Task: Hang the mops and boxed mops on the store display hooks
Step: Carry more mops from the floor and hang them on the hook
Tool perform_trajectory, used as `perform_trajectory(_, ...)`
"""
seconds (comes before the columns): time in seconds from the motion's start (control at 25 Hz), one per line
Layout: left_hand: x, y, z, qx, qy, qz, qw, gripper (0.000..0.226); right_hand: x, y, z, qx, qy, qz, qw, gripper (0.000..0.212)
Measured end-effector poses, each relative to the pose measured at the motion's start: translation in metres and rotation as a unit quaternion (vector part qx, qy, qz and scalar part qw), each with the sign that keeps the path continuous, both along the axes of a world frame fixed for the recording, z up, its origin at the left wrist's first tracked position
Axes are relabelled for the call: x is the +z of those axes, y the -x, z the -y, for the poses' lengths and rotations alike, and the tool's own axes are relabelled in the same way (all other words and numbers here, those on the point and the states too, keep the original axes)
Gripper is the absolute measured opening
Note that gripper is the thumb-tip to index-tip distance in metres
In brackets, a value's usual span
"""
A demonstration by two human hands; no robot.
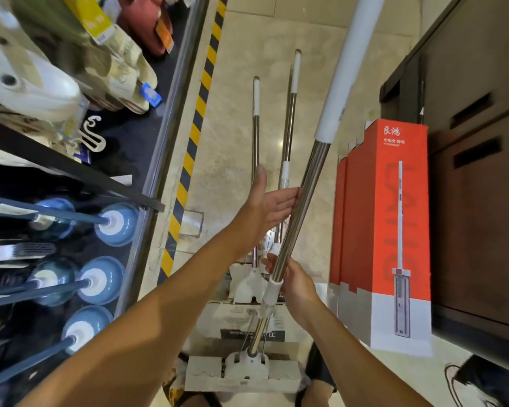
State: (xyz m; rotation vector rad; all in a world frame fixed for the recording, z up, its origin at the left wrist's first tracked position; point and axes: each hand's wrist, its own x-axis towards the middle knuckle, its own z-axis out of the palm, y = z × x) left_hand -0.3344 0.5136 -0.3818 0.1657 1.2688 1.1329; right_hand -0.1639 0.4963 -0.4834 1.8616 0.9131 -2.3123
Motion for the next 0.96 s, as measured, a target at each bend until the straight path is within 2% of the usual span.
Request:
perform_trajectory(0.08, 0.009, -0.005, 0.002, 0.008, 0.015, 0.017, 1.0, 0.106, 0.015, -0.005, 0.001, 0.007, 0.008, -0.009, 1.0, 0.047)
perform_trajectory(0.2, 0.023, -0.017, 0.009, 0.034, 0.041, 0.026, 0.998, 0.105, 0.038, -0.022, -0.014, 0.02, 0.007, -0.037, 0.999, 0.07)
perform_trajectory(0.32, 0.039, -0.033, 0.016, 0.052, 0.059, 0.0, 0.997, 0.092, 0.084, -0.024, -0.057, 0.0, -0.048, -0.068, 0.997, 0.084)
perform_trajectory(0.44, 0.065, -0.054, 0.023, 0.011, 0.089, -0.045, 0.995, 0.063, 0.159, 0.0, -0.11, -0.049, -0.175, -0.139, 0.973, 0.073)
perform_trajectory(0.52, 0.073, -0.065, 0.033, -0.046, 0.1, -0.177, 0.978, 0.033, 0.217, 0.023, -0.135, -0.062, -0.249, -0.204, 0.945, 0.064)
perform_trajectory(0.6, 0.08, -0.077, 0.05, -0.095, 0.045, -0.275, 0.956, 0.014, 0.268, 0.039, -0.141, -0.038, -0.322, -0.214, 0.922, 0.051)
perform_trajectory(0.68, 0.086, -0.085, 0.062, -0.104, 0.015, -0.312, 0.944, 0.016, 0.298, 0.042, -0.133, 0.027, -0.399, -0.202, 0.894, 0.03)
perform_trajectory(0.76, 0.099, -0.09, 0.069, -0.092, 0.034, -0.327, 0.94, 0.017, 0.315, 0.035, -0.121, 0.071, -0.428, -0.199, 0.878, 0.019)
perform_trajectory(0.96, 0.124, -0.111, 0.088, -0.136, 0.032, -0.345, 0.928, 0.025, 0.347, -0.007, -0.095, 0.061, -0.385, -0.213, 0.896, 0.016)
